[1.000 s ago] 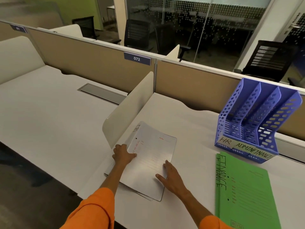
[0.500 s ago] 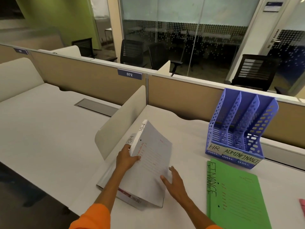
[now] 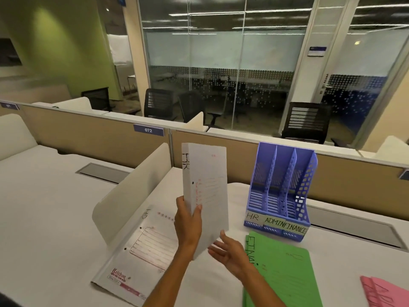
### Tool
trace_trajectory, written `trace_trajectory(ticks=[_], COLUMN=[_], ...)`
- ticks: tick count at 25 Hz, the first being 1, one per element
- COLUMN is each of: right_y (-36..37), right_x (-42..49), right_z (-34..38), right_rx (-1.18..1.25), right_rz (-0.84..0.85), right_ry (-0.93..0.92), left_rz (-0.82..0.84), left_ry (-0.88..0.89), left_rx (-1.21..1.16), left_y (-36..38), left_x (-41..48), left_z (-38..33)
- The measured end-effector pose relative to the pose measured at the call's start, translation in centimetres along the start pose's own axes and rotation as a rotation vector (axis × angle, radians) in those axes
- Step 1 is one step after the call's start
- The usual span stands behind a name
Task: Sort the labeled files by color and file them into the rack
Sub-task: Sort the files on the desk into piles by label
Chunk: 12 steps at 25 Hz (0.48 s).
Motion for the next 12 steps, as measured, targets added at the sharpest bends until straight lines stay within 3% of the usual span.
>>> trace_trajectory(ticks=[8, 12], right_y=[-4.0, -6.2], right_x=[-1.1, -0.8], right_z=[5.9, 8.1], right_rx=[0.103, 0.073], right_rz=[-0.052, -0.121], right_ry=[-0.155, -0.223], left_rz=[0.076, 0.202], left_ry=[0.013, -0.051], left_rx=[0.001, 0.015], left_y=[5.1, 6.8], left_x=[-2.1, -0.4], left_z=[-4.0, -5.5])
Point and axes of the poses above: each hand's wrist, its own x-axis towards the middle knuckle, its own y-axis out of the palm, z = x × y, the point moved 6 cm from there along x, towards the middle knuckle, and after that the axes turned 13 degrees about x, right-handed, at the moved point
